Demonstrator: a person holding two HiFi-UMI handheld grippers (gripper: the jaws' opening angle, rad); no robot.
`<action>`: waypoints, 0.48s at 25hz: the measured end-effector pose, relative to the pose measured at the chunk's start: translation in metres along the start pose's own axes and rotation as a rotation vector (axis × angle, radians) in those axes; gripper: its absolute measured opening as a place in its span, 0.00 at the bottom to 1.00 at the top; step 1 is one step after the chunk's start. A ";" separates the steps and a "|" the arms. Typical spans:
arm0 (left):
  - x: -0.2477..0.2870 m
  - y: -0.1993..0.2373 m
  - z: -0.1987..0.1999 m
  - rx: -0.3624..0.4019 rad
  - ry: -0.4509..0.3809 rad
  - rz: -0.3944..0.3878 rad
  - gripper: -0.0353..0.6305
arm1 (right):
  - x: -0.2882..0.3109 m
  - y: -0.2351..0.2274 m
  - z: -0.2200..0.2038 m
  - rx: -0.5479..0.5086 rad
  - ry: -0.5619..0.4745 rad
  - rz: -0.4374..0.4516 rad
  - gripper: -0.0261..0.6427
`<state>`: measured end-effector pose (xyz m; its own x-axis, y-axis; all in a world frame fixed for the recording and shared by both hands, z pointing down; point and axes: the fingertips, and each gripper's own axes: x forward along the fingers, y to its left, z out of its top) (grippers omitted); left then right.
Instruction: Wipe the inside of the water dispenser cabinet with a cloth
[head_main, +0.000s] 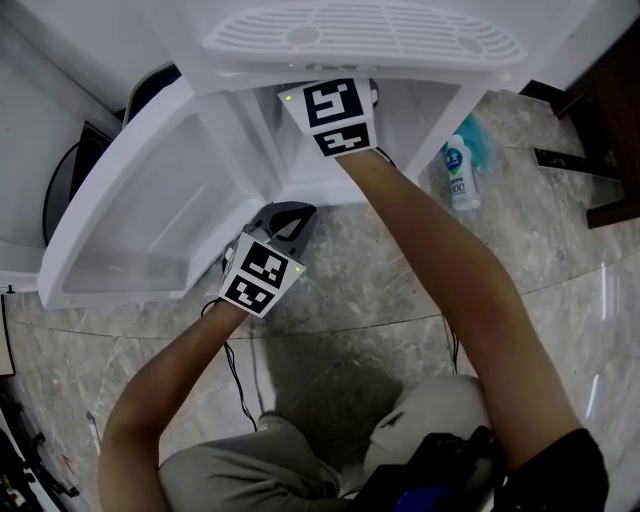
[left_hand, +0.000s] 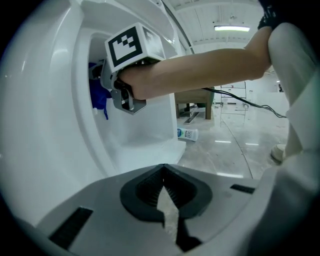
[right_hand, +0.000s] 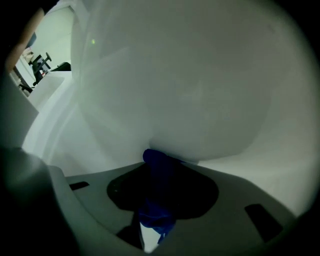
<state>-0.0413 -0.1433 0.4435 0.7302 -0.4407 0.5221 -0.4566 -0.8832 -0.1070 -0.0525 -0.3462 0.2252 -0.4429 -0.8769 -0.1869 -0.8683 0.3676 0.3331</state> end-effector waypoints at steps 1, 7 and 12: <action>0.000 0.002 -0.001 -0.007 0.000 0.004 0.06 | -0.003 0.002 0.003 0.002 -0.003 0.005 0.22; 0.004 0.008 -0.004 -0.028 -0.009 0.012 0.06 | -0.039 0.022 0.020 0.045 -0.068 0.002 0.22; 0.008 0.003 -0.006 -0.025 -0.004 -0.004 0.06 | -0.019 0.012 0.010 -0.026 -0.048 -0.016 0.22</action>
<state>-0.0402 -0.1486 0.4521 0.7341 -0.4377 0.5192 -0.4662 -0.8807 -0.0833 -0.0568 -0.3220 0.2239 -0.4401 -0.8663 -0.2362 -0.8694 0.3452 0.3536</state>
